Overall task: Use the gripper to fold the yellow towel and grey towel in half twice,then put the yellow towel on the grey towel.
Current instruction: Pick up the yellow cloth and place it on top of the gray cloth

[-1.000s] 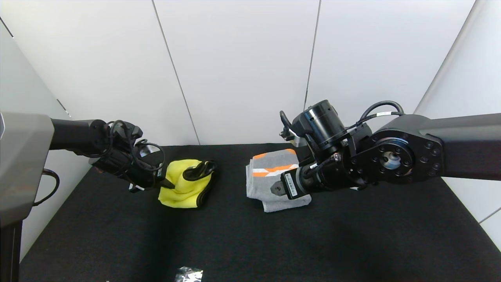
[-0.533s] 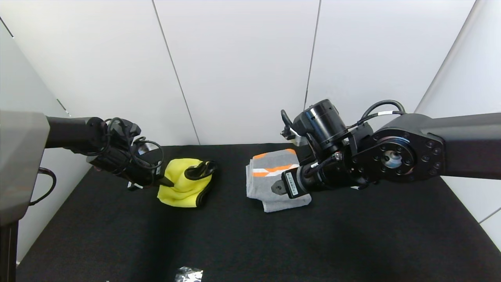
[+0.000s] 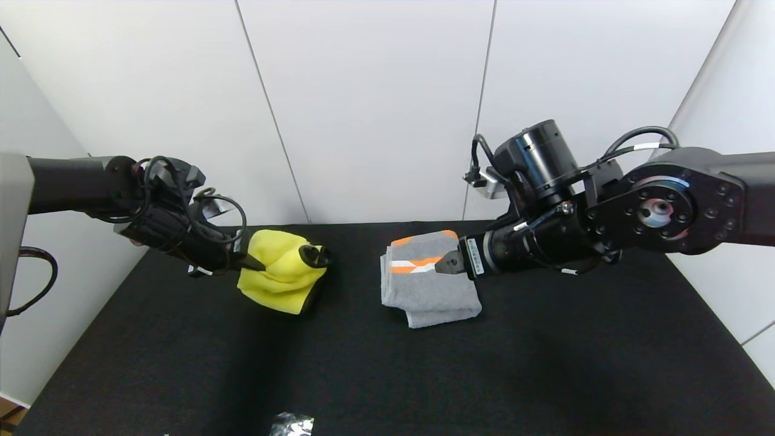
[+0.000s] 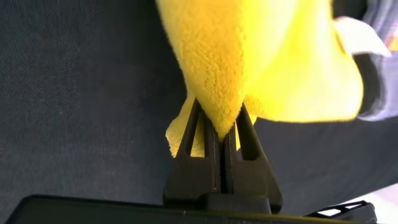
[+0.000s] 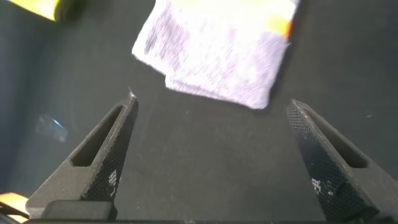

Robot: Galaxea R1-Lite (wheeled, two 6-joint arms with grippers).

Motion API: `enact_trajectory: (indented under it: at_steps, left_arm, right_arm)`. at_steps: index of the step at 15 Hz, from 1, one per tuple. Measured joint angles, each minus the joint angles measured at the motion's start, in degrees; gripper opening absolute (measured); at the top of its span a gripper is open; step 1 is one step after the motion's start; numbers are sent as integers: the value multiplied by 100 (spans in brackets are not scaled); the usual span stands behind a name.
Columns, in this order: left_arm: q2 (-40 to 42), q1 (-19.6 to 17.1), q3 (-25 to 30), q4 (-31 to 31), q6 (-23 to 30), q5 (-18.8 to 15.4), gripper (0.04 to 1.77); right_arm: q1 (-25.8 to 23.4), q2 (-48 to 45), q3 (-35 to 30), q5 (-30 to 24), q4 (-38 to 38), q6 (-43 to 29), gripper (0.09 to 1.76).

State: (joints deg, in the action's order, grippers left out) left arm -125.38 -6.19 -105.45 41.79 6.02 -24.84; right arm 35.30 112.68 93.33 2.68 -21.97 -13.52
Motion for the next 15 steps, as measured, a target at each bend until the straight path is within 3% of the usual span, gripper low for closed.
enact_trajectory:
  at_steps: [8, 11, 15]
  left_arm:
    - [547, 363, -390, 41, 390, 11, 13]
    - [700, 538, -524, 52, 473, 41, 13]
    - [842, 798, -758, 197, 482, 20, 13]
  right_arm:
    - [-885, -229, 228, -301, 0, 39, 171]
    - [-1200, -308, 315, -717, -15, 39, 171]
    - [-1398, -416, 356, -772, 0, 41, 171]
